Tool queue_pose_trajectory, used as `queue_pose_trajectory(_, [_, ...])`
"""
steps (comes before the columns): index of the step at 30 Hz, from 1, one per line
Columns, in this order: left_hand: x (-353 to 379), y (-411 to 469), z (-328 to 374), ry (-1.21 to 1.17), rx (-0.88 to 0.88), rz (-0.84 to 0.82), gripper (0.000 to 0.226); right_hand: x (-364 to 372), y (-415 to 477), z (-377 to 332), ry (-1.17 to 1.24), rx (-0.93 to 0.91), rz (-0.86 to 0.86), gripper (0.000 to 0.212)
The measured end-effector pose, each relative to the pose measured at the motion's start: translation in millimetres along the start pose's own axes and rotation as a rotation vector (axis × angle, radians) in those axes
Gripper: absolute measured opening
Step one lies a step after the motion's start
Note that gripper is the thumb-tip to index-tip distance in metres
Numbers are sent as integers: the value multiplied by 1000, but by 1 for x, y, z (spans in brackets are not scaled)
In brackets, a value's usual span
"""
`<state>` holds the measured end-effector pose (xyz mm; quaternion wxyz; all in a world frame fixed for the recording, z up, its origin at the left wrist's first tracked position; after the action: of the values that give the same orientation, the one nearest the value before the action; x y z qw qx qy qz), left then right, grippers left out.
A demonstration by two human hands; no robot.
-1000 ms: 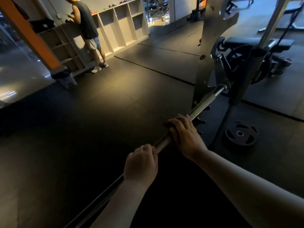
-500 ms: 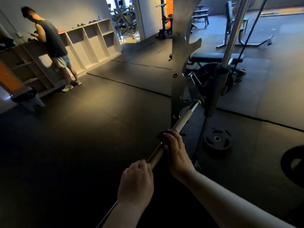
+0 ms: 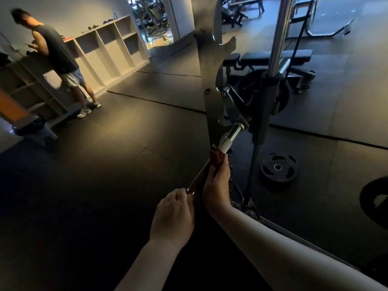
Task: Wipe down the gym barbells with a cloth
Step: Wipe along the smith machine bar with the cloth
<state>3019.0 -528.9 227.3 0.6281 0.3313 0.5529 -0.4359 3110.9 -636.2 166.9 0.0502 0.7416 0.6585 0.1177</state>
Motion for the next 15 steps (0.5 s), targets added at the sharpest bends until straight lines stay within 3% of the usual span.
queue_pose_trajectory(4, [1,17,18,-1,16,-48,38,-22,71,16,37,149,102,64])
queue_pose_trajectory(10, [10,44,42,48,54,-65,49,-15,47,4,56,123,-27,65])
queue_pose_trajectory(15, [18,68,61,25,70,-144,54,-34,105,19,72,181,138,39])
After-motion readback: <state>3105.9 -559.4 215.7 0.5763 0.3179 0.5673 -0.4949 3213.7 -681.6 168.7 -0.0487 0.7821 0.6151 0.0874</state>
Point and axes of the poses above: each hand's wrist, its own y-axis towards the middle knuckle, its own x-axis out of the palm, z = x × y, the point moved 6 cm from there along y, towards the middle knuckle, and after that the axes turned 14 degrees about -x, right-handed, at the moved point
